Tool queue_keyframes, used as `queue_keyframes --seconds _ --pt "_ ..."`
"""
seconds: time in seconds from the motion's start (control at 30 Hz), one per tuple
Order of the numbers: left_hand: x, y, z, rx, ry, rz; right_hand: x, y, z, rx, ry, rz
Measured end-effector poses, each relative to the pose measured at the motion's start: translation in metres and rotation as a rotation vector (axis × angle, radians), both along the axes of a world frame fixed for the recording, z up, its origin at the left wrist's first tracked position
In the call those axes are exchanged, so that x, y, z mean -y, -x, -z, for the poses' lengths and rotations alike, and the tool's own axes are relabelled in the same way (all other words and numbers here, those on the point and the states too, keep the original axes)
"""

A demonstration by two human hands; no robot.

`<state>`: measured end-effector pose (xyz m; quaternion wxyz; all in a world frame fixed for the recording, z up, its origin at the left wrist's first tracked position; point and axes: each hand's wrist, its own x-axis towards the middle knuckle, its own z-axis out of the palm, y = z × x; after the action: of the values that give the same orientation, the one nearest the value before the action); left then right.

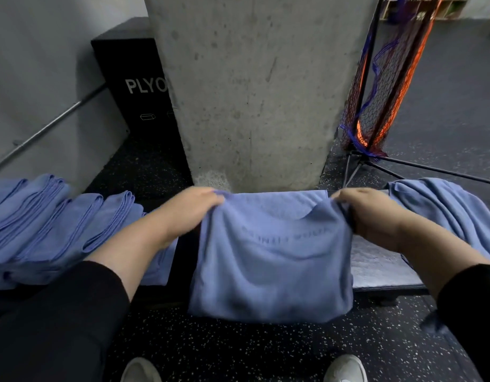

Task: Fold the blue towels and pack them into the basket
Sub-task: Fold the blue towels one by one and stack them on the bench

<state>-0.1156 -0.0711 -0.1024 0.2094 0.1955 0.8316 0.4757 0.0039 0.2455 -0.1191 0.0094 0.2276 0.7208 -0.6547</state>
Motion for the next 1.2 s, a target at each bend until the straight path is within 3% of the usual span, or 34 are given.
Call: queue_keyframes --seconds 0.07,0.17,0.37,0.5,0.63,0.73,0.93,1.2 --pt "-0.01 0.015 0.007 -0.196 -0.002 -0.128 0.0 0.017 0.002 -0.07 -0.102 0.164" --pt "-0.027 0.03 0.026 -0.392 0.125 -0.22 0.001 0.038 0.016 -0.065 -0.361 0.2" --pt "-0.042 0.037 0.081 -0.439 0.456 -0.022 0.016 0.044 0.047 0.125 -0.829 -0.124" --pt "-0.039 0.027 0.081 -0.487 0.613 0.073 0.02 0.039 0.042 0.193 -0.889 -0.217" --pt "-0.025 0.014 0.068 -0.404 0.706 0.152 0.024 0.022 0.033 0.272 -0.953 -0.377" --pt "-0.016 0.001 0.058 -0.386 0.748 0.206 0.021 0.006 0.038 0.19 -0.953 -0.301" --pt "-0.011 0.0 0.059 -0.392 0.649 0.118 0.016 0.002 0.047 0.128 -0.973 -0.219" --pt "-0.033 0.049 0.065 -0.39 0.763 -0.004 -0.004 0.028 0.059 0.226 -0.977 -0.04"
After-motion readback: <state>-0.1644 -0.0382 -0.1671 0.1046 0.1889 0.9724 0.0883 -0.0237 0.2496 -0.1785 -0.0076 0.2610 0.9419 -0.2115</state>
